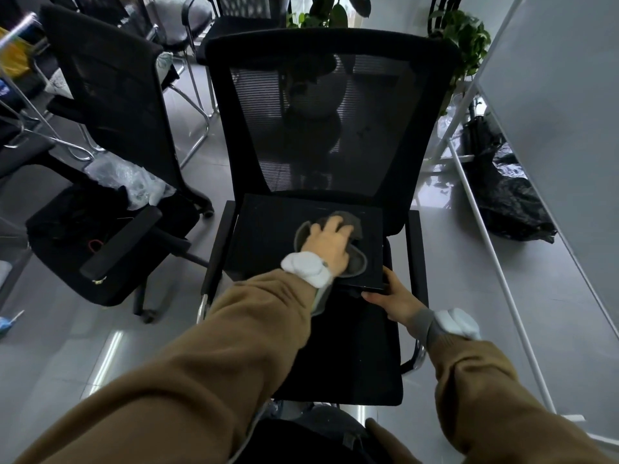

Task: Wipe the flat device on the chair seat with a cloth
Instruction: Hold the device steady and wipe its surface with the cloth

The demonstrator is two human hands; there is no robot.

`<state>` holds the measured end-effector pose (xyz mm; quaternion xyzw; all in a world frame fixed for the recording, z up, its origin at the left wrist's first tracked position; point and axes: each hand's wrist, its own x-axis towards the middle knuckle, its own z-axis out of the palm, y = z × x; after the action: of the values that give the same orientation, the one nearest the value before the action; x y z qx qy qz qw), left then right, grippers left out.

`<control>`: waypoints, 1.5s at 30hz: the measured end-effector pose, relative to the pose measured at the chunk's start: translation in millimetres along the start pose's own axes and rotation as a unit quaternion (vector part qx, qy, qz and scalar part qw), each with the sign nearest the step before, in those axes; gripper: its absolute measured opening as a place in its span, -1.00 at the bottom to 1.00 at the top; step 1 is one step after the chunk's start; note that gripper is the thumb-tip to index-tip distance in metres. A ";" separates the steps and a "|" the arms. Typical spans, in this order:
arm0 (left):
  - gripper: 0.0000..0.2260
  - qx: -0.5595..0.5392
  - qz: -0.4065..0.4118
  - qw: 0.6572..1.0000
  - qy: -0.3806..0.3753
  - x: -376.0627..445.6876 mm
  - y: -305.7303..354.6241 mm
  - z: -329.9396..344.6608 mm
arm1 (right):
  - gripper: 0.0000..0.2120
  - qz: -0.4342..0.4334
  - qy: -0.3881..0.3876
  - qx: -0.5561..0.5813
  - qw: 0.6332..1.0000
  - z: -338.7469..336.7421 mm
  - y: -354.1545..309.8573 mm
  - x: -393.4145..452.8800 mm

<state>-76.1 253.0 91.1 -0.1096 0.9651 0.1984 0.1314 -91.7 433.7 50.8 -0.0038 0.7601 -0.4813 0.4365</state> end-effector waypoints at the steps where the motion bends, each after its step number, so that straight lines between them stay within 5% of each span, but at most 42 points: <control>1: -0.51 0.000 0.013 1.000 -0.008 1.8 10.2 2.5 | -0.29 -0.002 -0.003 0.001 1.000 0.8 -0.4 -0.2; 11: -0.53 0.053 0.120 0.991 -0.034 -1.3 33.7 14.4 | -0.36 0.003 -0.006 -0.001 1.000 4.8 0.6 -3.0; 27: -0.58 0.008 -0.157 0.981 0.116 -45.5 -107.3 -24.8 | -0.28 0.013 -0.015 -0.037 0.999 5.5 -11.9 -5.7; 34: -0.57 -0.032 -0.143 0.975 0.169 -61.8 -123.9 -21.9 | -0.30 0.011 -0.011 -0.040 0.999 6.4 -8.4 -5.9; 45: -0.55 -0.025 -0.084 0.993 0.079 -50.0 -52.6 5.8 | -0.21 0.027 -0.012 -0.041 0.999 2.8 -7.7 -8.2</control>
<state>-13.9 216.2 82.2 -0.2091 0.9545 0.2013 0.0682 -87.9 431.0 61.5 -0.0073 0.7738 -0.4376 0.4579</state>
